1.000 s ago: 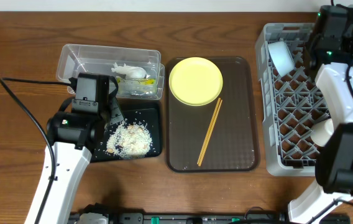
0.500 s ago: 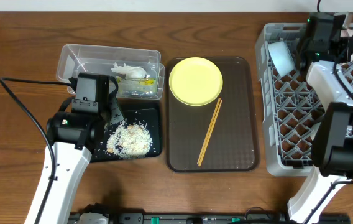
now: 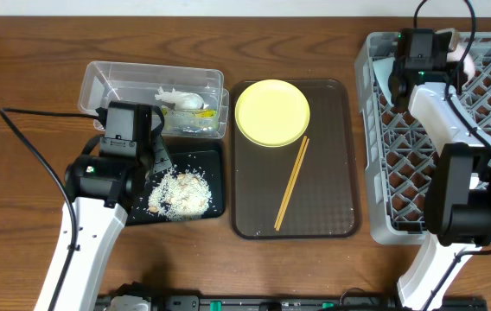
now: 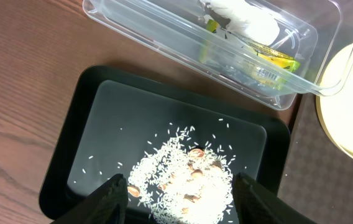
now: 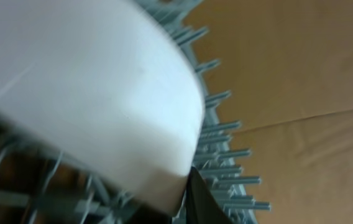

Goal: Sort waste into correct bins and load items into the dishwasher rack
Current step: 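Carry the pink bowl into the rack and release it, then grasp the yellow plate edge with the right gripper and lift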

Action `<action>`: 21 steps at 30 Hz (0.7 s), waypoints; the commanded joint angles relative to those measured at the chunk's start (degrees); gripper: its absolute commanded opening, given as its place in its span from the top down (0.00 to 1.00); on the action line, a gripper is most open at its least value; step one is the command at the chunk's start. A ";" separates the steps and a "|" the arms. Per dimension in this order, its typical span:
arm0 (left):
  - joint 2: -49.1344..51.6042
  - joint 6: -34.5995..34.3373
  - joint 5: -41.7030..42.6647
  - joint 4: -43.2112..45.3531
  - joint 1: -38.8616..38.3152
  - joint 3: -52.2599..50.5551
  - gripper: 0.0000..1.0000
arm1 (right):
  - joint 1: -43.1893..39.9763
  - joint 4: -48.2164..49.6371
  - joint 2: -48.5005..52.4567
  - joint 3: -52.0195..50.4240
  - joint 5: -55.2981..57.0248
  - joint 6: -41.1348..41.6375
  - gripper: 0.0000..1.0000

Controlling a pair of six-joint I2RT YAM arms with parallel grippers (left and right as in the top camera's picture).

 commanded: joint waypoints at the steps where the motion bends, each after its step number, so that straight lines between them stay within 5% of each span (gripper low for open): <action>1: 0.33 -0.28 -0.68 -0.15 0.20 0.20 0.43 | 1.16 -4.52 -1.64 -0.66 -4.35 7.63 0.84; 6: 0.33 -0.28 -0.68 -0.15 0.20 0.20 0.43 | 1.77 -12.52 -7.87 -0.63 -19.87 8.66 0.57; 17: 0.33 -0.28 -0.68 -0.20 0.20 0.20 0.43 | 8.85 -21.29 -19.54 -0.66 -63.14 15.13 0.46; 21: 0.33 -0.28 -0.68 -0.20 0.20 0.20 0.43 | 12.83 -21.53 -17.40 -0.76 -65.57 17.88 0.45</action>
